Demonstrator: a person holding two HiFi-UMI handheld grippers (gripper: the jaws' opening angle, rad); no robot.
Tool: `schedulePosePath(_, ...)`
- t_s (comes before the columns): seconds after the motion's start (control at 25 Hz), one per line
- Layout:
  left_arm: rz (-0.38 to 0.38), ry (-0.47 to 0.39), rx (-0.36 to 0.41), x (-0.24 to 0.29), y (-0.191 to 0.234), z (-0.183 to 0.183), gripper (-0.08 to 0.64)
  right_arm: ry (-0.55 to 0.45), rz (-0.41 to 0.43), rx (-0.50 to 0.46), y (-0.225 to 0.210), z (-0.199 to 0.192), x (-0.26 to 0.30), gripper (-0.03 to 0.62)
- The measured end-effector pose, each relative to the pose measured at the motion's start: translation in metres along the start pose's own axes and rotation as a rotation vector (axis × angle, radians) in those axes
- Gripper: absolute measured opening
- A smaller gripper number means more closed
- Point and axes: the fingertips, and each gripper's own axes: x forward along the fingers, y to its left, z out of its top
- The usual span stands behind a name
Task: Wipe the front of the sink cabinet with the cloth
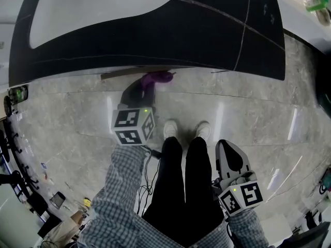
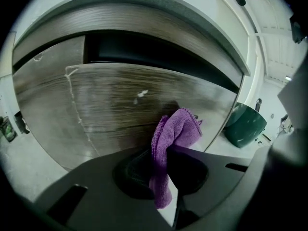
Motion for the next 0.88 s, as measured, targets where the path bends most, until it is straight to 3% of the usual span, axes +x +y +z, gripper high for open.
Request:
schedulePosePath(0.56, 0.157, -0.004, -0.124, -0.035, 0.093, -0.024, 0.054, 0.027, 0.038, -0.03, 0.036, -0.007, 0.017, 0.018)
schedulePosePath(0.88, 0.297, -0.004, -0.223, -0.062, 0.139, -0.05, 0.054, 0.034, 0.052, -0.049, 0.043, -0.009, 0.02, 0.018)
